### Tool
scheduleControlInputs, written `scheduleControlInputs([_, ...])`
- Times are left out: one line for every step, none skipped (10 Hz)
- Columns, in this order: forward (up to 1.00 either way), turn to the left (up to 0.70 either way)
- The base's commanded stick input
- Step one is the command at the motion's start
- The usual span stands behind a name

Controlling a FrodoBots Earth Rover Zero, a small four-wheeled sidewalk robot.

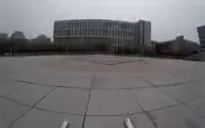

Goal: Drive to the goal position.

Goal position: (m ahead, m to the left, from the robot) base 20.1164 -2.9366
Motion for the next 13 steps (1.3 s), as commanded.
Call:
scheduleControlInputs([1.0,0.01])
scheduleControlInputs([1.0,0.01])
scheduleControlInputs([1.0,0.01])
scheduleControlInputs([1.0,0.01])
scheduleControlInputs([1.0,0.01])
scheduleControlInputs([1.0,0.01])
scheduleControlInputs([1.0,0.01])
scheduleControlInputs([1.0,0.01])
scheduleControlInputs([1.0,0.01])
scheduleControlInputs([1.0,0.01])
scheduleControlInputs([1.0,0.01])
scheduleControlInputs([1.0,0.01])
scheduleControlInputs([1.0,0.01])
